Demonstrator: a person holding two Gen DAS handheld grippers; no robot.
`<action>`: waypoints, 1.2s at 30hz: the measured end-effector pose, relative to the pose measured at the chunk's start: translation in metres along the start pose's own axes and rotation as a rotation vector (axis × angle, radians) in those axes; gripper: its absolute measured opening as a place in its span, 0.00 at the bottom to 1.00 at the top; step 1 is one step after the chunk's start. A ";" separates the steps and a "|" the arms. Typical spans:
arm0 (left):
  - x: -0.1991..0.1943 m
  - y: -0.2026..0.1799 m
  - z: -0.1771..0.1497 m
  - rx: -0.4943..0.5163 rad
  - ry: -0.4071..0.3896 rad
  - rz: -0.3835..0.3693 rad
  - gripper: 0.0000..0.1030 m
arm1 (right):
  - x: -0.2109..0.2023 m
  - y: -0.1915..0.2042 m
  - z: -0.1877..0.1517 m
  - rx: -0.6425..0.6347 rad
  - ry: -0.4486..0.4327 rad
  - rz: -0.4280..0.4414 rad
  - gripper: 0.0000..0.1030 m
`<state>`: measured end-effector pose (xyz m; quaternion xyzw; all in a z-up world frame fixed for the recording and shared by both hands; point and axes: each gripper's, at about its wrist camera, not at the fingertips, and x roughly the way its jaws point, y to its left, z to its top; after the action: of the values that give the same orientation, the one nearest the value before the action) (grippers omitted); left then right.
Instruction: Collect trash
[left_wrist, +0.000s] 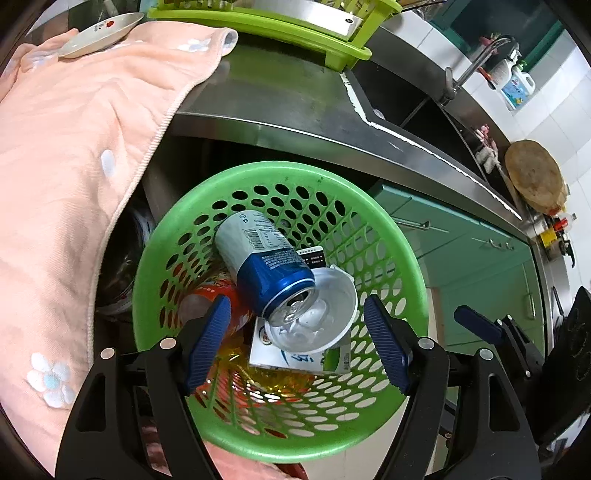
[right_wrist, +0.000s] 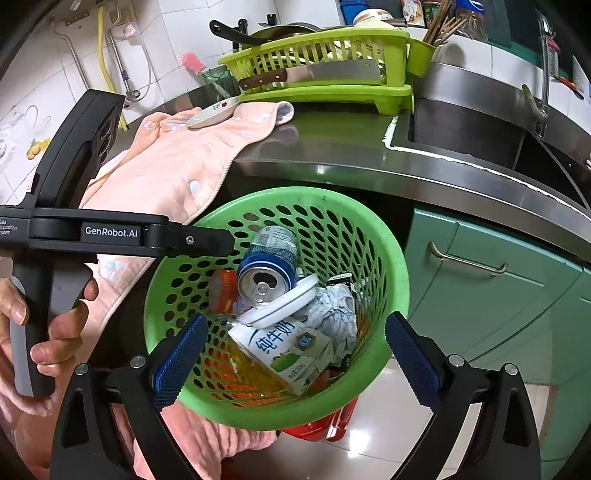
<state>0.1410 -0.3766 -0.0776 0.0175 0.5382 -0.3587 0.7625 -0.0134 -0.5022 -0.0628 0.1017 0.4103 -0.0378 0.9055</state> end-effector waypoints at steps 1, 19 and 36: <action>-0.003 0.001 -0.001 -0.002 -0.004 0.000 0.72 | -0.001 0.001 0.000 -0.003 -0.002 -0.001 0.91; -0.072 0.033 -0.027 -0.004 -0.144 0.055 0.82 | -0.002 0.042 -0.004 -0.023 -0.014 0.005 0.91; -0.145 0.074 -0.062 -0.009 -0.293 0.161 0.88 | -0.005 0.098 0.000 -0.090 -0.025 -0.014 0.91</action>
<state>0.1088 -0.2192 -0.0097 0.0044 0.4196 -0.2925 0.8592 -0.0015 -0.4062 -0.0441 0.0575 0.4011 -0.0267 0.9139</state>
